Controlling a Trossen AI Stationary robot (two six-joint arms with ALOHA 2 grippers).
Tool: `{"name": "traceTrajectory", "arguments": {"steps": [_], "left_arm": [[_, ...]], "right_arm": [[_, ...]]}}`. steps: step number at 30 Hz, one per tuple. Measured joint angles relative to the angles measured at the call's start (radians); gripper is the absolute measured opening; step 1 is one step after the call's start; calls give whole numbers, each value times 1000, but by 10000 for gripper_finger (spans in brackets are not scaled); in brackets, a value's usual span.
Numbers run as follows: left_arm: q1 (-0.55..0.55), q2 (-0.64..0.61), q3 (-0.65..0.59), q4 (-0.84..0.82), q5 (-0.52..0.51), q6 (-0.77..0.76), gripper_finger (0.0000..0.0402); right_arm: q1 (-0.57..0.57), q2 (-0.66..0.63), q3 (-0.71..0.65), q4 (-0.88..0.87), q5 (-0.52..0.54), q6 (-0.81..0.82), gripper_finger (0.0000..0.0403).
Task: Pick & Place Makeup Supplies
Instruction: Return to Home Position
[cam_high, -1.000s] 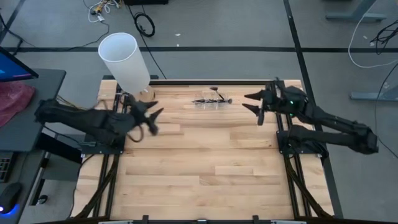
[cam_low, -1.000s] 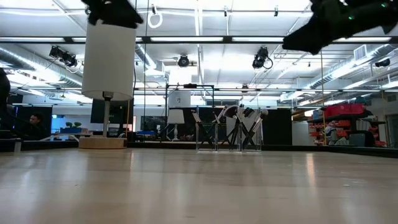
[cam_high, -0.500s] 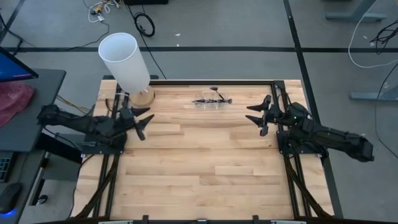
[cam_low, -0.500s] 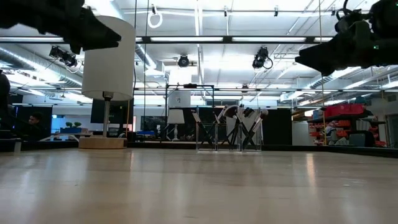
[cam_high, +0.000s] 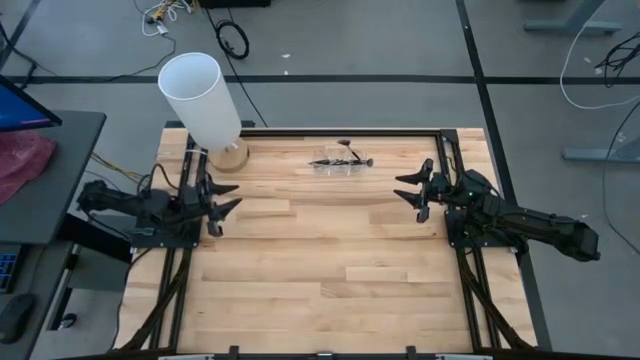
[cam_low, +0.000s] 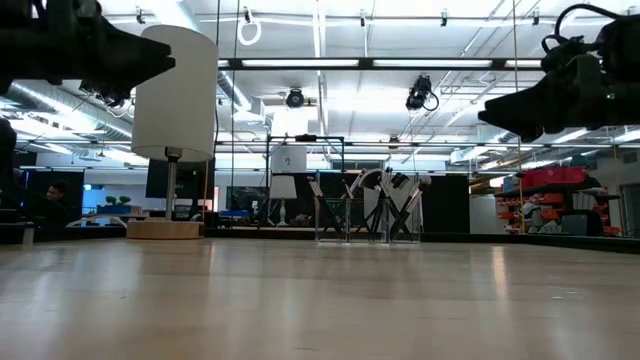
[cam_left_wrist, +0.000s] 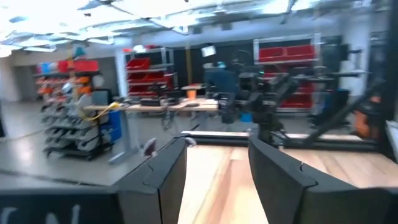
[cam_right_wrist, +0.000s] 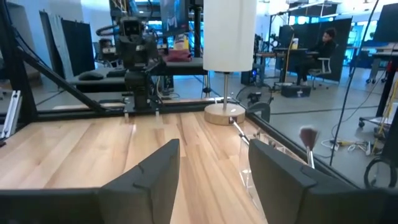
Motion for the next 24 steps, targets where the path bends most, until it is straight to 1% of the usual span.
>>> {"name": "traceTrajectory", "arguments": {"steps": [4, 7, 12, 14, 19, 24], "left_arm": [[0, -35, -46, 19, 63, 9, 177], [0, -39, -73, 40, 67, 15, 177], [8, -36, -75, 51, 81, -11, 177], [8, -36, -75, 56, 79, -23, 177], [8, -36, -75, 36, 20, -64, 177], [8, -36, -76, 38, 19, -65, 177]], "right_arm": [[0, 0, 0, 1, 1, -19, 194], [0, 0, 0, 1, 3, -27, 194], [0, 0, 1, 0, 4, -27, 194], [0, 0, 1, 0, 4, -27, 194], [0, 0, 1, 0, 4, -27, 194], [0, 0, 2, 0, 4, -27, 194]]}}
